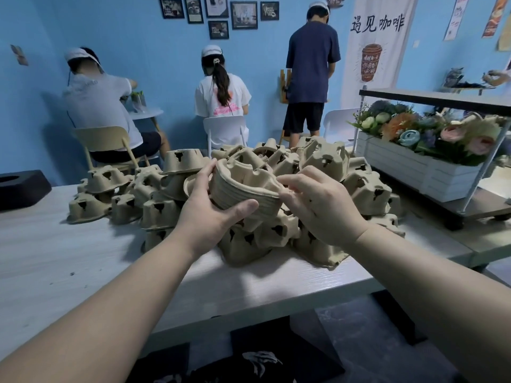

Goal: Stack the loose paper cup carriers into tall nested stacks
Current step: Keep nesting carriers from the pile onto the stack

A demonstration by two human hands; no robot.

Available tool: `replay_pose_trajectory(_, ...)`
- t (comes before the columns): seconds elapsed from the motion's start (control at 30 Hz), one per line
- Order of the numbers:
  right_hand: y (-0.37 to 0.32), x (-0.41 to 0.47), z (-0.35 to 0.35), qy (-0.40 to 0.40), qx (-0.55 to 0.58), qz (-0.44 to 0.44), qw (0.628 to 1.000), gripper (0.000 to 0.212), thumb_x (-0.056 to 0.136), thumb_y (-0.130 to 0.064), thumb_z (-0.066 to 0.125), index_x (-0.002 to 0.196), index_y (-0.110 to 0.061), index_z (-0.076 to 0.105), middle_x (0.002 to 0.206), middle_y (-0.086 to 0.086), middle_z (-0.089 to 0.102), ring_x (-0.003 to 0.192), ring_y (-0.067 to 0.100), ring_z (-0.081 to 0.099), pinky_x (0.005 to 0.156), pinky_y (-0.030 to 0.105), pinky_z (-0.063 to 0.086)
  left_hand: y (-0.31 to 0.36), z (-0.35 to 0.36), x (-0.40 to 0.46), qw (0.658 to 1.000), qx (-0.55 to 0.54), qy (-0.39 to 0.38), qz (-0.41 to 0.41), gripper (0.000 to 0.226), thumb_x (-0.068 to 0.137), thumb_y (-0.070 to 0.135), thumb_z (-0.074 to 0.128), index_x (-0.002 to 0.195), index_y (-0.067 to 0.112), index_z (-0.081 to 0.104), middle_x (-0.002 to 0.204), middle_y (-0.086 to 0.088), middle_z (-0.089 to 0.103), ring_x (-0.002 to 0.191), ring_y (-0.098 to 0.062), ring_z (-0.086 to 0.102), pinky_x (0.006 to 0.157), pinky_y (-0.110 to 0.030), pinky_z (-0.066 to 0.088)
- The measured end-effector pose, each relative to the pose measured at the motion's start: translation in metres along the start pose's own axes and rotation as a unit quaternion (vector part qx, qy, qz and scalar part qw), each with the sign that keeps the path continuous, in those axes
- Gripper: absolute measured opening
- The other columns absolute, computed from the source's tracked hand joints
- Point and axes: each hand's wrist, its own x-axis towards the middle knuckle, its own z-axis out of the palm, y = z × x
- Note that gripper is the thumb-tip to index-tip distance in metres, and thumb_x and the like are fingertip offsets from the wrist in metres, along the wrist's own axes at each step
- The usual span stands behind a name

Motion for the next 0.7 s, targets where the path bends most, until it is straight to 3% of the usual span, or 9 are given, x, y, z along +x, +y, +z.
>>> replay_pose_trajectory(0.13,0.035,0.008,-0.008,0.002,-0.069,0.144,0.987,0.034,0.089,-0.03,0.06,0.118,-0.013,0.062,0.107,0.009,0.062,0.1,0.028,0.056,0.087,0.035,0.042,0.005,0.011,0.007,1.0,0.005,0.007,0.01,0.113,0.053,0.059,0.088,0.147,0.033,0.031,0.134,0.016,0.051,0.128,-0.009,0.05,0.108,-0.04,0.045)
replay_pose_trajectory(0.27,0.071,0.021,-0.016,-0.052,-0.126,0.27,0.953,0.059,0.087,-0.027,0.064,0.139,-0.013,0.042,0.135,0.011,0.048,0.126,0.029,0.039,0.106,0.035,0.029,0.012,0.02,0.015,0.999,0.015,0.024,0.024,0.107,0.057,0.047,0.084,0.149,0.027,0.033,0.129,0.018,0.052,0.125,-0.005,0.051,0.107,-0.032,0.044)
replay_pose_trajectory(0.43,0.099,0.042,-0.015,-0.13,-0.175,0.289,0.932,0.08,0.083,-0.033,0.067,0.148,-0.017,0.024,0.148,0.007,0.036,0.129,0.033,0.033,0.108,0.039,0.029,0.009,0.024,0.021,1.0,0.001,0.024,0.017,0.107,0.057,0.051,0.088,0.146,0.031,0.032,0.131,0.014,0.053,0.127,-0.008,0.051,0.107,-0.032,0.045)
replay_pose_trajectory(0.57,0.112,0.053,-0.012,-0.175,-0.183,0.28,0.926,0.076,0.084,-0.031,0.06,0.149,-0.02,0.021,0.148,0.005,0.039,0.128,0.037,0.031,0.107,0.041,0.032,0.003,0.021,0.026,1.0,-0.007,0.02,0.01,0.112,0.043,0.071,0.084,0.139,0.045,0.033,0.137,0.013,0.053,0.129,-0.01,0.051,0.111,-0.041,0.042)
replay_pose_trajectory(0.7,0.115,0.055,-0.008,-0.167,-0.18,0.264,0.932,0.07,0.086,-0.02,0.057,0.148,-0.021,0.025,0.144,0.007,0.042,0.127,0.036,0.032,0.106,0.042,0.032,0.0,0.017,0.029,1.0,0.007,0.011,0.018,0.119,0.042,0.077,0.082,0.143,0.041,0.032,0.139,0.011,0.053,0.131,-0.012,0.05,0.111,-0.044,0.04)
